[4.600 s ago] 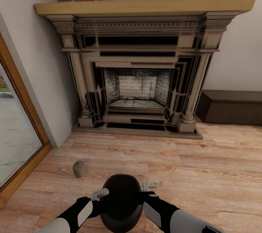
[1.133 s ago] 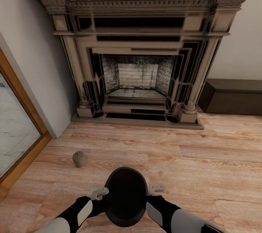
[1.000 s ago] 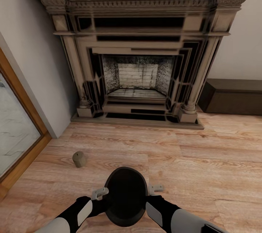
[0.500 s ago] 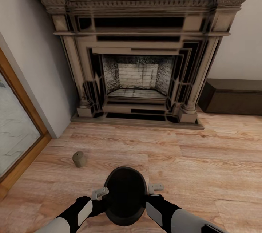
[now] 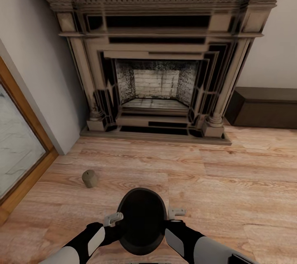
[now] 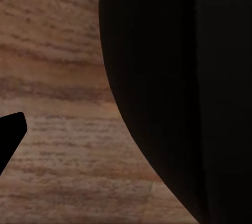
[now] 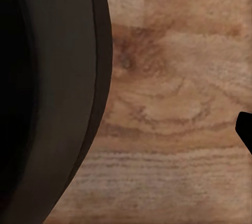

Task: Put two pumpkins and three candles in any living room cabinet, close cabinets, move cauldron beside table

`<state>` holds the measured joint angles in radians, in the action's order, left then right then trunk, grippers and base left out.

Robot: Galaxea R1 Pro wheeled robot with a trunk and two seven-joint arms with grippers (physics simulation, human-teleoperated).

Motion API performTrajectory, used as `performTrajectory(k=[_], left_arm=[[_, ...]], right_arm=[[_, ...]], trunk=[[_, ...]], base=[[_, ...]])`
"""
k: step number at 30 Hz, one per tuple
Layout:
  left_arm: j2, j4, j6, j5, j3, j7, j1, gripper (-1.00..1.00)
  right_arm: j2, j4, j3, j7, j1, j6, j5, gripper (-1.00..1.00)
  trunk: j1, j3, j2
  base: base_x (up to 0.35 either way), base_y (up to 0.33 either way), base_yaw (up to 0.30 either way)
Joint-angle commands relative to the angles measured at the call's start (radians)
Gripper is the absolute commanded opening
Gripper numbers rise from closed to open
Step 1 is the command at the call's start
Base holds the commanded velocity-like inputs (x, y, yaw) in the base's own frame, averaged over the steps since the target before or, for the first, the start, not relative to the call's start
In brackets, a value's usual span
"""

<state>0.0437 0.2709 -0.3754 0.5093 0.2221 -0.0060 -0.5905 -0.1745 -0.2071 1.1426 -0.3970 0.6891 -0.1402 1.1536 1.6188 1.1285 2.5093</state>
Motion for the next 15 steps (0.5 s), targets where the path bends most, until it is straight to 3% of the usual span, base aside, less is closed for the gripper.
performTrajectory(k=[1, 9, 10, 15], left_arm=[[-0.001, 0.001, -0.003, -0.006, 0.005, 0.001, 0.000, 1.00], [-0.001, 0.000, -0.003, -0.006, 0.005, 0.000, 0.000, 1.00], [-0.001, 0.000, -0.003, -0.006, 0.005, 0.000, 0.000, 1.00], [0.000, 0.000, -0.003, -0.005, 0.005, 0.000, 0.000, 1.00]], right_arm=[[0.000, 0.000, 0.006, -0.008, 0.001, -0.006, 0.000, 1.00], [0.000, 0.000, 0.006, -0.008, 0.001, -0.006, 0.000, 1.00], [0.000, 0.000, 0.006, -0.008, 0.001, -0.006, 0.000, -1.00], [0.000, -0.001, 0.006, -0.008, 0.001, -0.006, 0.000, -1.00]], trunk=[[0.000, 0.001, 0.000], [0.001, 0.012, 0.001], [0.001, 0.012, 0.001], [0.001, 0.012, 0.001]], base=[[0.000, 0.000, 0.000], [0.000, 0.000, 0.000], [0.000, 0.000, 0.000], [0.000, 0.000, 0.000]])
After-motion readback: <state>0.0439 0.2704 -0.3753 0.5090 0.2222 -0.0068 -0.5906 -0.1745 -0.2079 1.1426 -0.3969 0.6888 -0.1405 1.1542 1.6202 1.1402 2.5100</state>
